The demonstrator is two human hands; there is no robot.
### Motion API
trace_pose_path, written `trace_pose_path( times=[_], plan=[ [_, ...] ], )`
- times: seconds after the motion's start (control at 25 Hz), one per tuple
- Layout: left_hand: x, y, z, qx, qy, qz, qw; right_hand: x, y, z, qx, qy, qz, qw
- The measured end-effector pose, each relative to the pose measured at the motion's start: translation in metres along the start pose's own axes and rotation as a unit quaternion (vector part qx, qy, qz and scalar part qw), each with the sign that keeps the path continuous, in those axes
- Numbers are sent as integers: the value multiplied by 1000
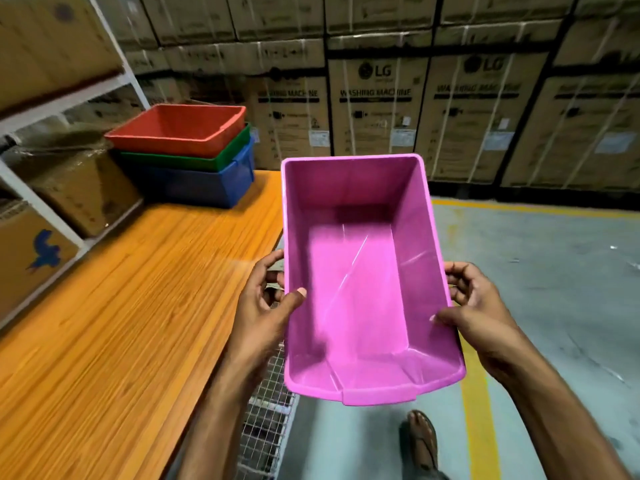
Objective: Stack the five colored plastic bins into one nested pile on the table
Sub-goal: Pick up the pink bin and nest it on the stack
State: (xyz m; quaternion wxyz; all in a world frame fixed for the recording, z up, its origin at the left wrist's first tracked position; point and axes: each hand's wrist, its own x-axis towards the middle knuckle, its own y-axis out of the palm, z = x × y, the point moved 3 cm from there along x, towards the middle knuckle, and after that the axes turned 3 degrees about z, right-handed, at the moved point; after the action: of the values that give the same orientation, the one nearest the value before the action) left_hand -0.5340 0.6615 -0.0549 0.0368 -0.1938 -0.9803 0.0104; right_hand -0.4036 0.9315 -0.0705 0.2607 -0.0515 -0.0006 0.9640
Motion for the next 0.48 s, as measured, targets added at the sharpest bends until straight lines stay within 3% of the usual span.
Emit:
trace_pose_path(
  times=[0.32,0.48],
  plan=[
    [143,84,-33,49,112,-137,983,216,-48,75,-31,-128,104,986],
    [198,88,-67,66,156,-205,964,303,-31,121,-18,-179,162,970]
  ],
)
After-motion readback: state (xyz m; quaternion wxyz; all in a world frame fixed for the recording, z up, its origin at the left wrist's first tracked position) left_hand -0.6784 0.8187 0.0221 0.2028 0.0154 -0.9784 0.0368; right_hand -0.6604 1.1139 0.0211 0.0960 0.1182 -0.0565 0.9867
